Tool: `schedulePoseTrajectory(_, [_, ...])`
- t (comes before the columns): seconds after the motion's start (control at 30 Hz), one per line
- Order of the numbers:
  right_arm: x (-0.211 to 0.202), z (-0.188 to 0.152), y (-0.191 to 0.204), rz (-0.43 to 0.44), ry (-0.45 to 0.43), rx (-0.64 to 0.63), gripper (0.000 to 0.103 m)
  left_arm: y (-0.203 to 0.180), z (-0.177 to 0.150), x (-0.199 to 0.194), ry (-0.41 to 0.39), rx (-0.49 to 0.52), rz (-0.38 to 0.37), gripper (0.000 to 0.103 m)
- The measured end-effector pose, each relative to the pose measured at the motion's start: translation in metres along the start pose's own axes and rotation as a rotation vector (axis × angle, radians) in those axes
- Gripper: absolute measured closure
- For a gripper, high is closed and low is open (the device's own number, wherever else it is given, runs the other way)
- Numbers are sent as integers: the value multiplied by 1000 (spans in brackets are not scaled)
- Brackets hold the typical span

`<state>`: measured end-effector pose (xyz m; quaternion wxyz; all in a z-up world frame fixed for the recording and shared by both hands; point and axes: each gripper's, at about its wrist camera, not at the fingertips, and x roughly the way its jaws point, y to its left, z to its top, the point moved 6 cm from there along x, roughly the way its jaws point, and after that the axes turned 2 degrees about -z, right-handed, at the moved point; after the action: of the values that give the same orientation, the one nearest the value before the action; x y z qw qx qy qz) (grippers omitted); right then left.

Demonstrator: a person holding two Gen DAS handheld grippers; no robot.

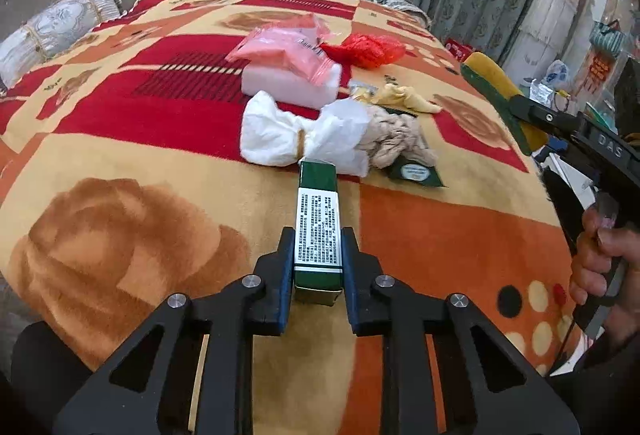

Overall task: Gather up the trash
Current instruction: 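Grasp the green-white box with the left tool while the right tool grasps the yellow sponge, then carry the green box and yellow sponge to the black bin and open both tools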

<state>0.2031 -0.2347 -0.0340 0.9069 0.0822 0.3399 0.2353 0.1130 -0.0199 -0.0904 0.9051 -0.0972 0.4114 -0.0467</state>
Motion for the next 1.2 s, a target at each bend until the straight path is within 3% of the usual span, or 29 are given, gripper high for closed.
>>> schedulePoseTrajectory(0.37, [-44, 8, -43, -78, -94, 97, 47, -52, 14, -28, -78, 104, -52, 84])
schedulePoseTrajectory(0.83, [-87, -1, -90, -156, -137, 158, 47, -145, 34, -2, -77, 208, -163, 84])
schedulePoseTrajectory(1.0, [-102, -2, -115, -228, -161, 204, 47, -177, 39, 12, -64, 262, -167, 84])
schedulePoseTrajectory(1.2, [-124, -8, -160, -413, -179, 303, 47, -215, 44, 22, -57, 319, -194, 84])
